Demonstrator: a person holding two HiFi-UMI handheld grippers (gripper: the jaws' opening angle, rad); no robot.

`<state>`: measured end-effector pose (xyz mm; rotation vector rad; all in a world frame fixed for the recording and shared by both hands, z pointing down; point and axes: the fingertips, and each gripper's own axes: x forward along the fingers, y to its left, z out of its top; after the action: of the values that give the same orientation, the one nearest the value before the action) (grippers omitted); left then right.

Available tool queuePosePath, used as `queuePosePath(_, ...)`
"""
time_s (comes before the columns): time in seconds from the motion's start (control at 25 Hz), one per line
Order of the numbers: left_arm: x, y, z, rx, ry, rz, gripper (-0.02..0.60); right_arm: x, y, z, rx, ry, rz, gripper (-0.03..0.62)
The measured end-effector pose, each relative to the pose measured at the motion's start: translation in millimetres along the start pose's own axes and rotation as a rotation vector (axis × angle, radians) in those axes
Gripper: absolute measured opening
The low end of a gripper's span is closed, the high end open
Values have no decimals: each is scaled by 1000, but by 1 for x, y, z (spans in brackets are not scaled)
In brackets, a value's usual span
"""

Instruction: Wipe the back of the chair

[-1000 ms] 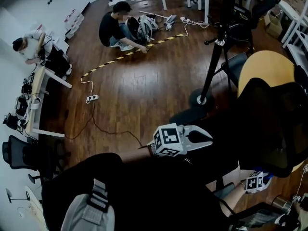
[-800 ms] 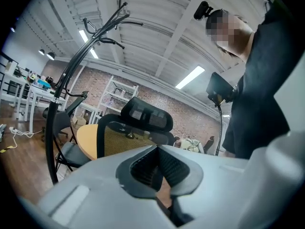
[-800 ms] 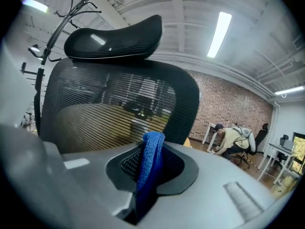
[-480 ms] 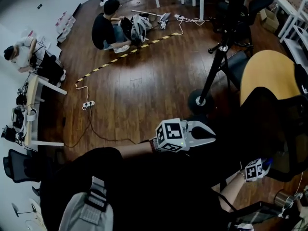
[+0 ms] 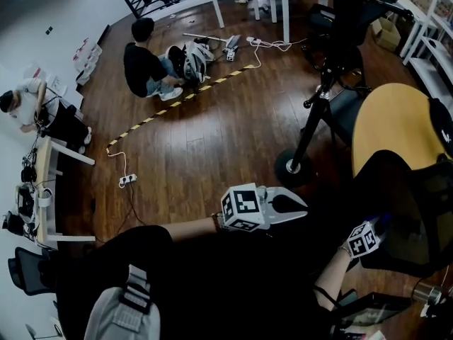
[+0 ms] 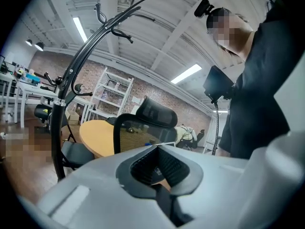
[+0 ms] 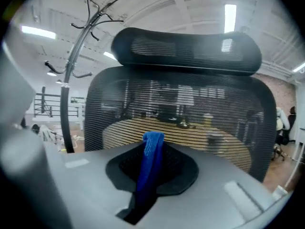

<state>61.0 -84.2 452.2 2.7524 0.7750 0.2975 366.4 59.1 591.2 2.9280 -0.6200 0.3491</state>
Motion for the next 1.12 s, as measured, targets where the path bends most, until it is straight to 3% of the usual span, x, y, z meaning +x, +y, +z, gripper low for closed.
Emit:
queuePosePath(0.16, -3, 7, -9, -4, 24, -30, 6, 10, 78, -3, -126, -20, 232, 31)
queuePosePath(0.36, -8, 9, -17, -11, 26, -24, 6, 6, 85, -8, -99, 6, 180, 37)
queuePosePath(0.44, -7, 18, -15, -16, 24, -38, 6, 13, 90, -9, -88, 1, 196, 37)
queuePosePath(0.6, 3, 33, -14, -8, 51, -74, 6, 35, 132, -12, -86, 8, 336, 37)
queuePosePath(0.72, 0, 49, -13, 6, 55, -55, 6, 40, 182, -4, -76, -23, 454, 37)
queuePosePath(0.8, 1, 51, -11, 3, 50, -46, 6, 26, 190, -1, -74, -43, 503, 37)
queuePosePath(0.88, 13, 37, -10, -12, 48, -90, 6, -4, 148, -10, -67, -31, 464, 37)
queuePosePath(1.12, 70, -31, -19, -70, 49, -218, 6, -86, -71, -51, -44, 88, 126, 37)
